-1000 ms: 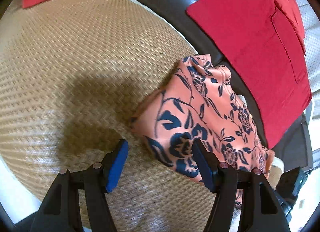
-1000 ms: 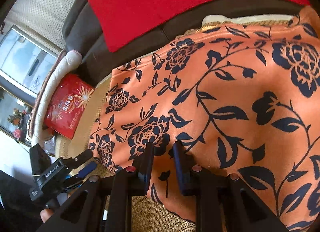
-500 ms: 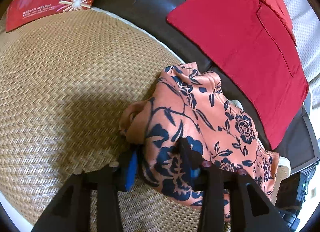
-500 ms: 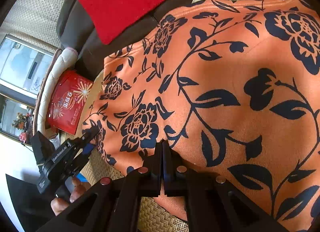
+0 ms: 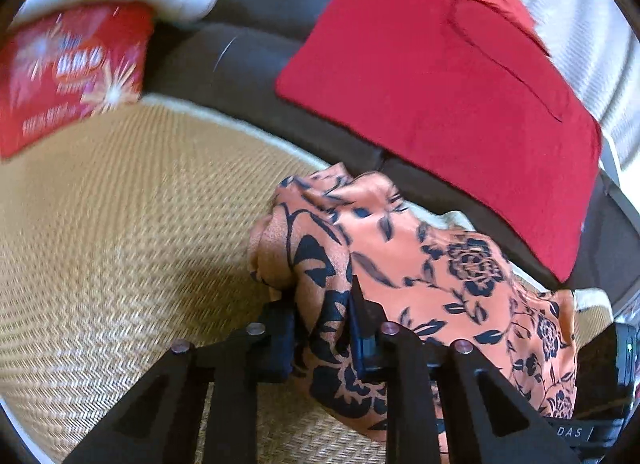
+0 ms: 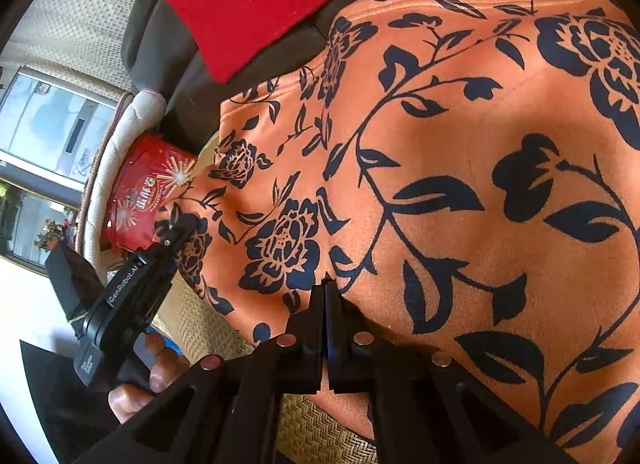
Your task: Fold small clothes
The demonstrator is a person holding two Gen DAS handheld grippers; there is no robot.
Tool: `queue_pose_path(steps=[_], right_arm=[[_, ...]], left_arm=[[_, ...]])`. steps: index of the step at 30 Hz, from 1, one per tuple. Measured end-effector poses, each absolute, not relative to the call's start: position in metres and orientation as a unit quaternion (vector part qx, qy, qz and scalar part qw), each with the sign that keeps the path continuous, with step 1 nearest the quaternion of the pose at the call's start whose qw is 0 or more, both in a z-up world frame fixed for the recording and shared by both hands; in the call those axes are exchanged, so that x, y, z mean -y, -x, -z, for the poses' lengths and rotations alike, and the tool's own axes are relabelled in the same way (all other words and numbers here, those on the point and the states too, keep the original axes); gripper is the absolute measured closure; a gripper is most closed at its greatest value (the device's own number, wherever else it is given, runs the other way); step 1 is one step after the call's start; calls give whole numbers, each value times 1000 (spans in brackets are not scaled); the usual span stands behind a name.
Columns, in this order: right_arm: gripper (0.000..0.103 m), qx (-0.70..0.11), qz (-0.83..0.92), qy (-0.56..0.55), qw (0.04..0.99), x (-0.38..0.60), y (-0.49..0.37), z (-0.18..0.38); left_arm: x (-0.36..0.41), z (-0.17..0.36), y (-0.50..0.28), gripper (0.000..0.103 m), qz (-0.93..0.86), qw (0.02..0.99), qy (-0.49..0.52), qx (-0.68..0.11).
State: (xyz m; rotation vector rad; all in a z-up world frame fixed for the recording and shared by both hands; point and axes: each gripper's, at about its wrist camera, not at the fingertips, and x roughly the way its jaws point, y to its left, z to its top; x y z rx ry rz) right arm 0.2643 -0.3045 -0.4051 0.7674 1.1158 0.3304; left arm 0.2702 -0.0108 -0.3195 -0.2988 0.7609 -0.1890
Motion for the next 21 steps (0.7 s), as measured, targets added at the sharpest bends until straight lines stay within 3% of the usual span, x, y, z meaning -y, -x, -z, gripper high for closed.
queue_pose_path(steps=[4,10,12,21], right_arm=[[96,-516,-165,-371,754,318,-258,394],[91,-434,-121,-418,789,383,-233,364],[78,-439,-91,-450,772,407,-231,376],[78,-417,-56,-519,744,469,-214,398]], left_arm=[[32,293,-260,83,120,932,86,-332],[86,259,-232,87,181,945,6,-271],[111,251,-221,92,217,940,-11,-262],[198,262,-198,93,318,905,-77,-272]])
